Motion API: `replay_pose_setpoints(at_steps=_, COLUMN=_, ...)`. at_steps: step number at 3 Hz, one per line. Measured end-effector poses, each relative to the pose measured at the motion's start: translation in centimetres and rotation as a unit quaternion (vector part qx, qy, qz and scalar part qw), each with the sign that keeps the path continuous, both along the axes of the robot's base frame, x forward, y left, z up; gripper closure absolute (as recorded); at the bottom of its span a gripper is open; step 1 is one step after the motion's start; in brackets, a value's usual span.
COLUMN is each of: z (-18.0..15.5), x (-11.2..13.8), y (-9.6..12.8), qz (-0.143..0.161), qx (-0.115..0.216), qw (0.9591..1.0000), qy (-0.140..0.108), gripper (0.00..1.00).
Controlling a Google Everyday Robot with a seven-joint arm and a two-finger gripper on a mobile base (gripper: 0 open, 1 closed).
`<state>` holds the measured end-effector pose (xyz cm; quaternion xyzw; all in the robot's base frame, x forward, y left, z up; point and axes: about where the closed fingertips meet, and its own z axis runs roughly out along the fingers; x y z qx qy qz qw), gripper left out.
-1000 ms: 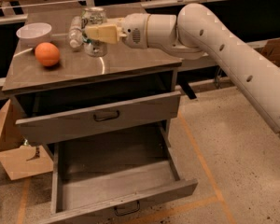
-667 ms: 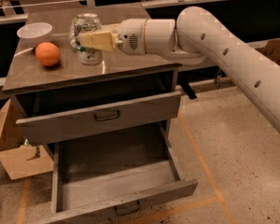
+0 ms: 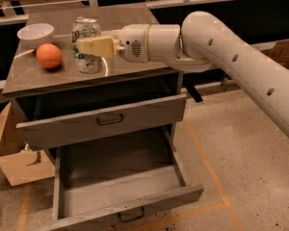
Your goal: Place 7up can into middle drawer
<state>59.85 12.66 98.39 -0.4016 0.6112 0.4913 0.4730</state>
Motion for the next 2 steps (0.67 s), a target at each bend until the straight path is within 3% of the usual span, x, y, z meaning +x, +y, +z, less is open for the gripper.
replay_pose_setpoints(at_steps=1, z=-0.5, x=-4.5, y=1.6, qz=0.016, qx=0.004, qw=0.9999, qy=0.004, gripper=1.00)
replay_pose_setpoints(at_steps=2, z=-3.3, x=-8.0, y=3.7, qz=0.035, qx=-0.020, qw=0.9991, qy=-0.009, gripper=1.00)
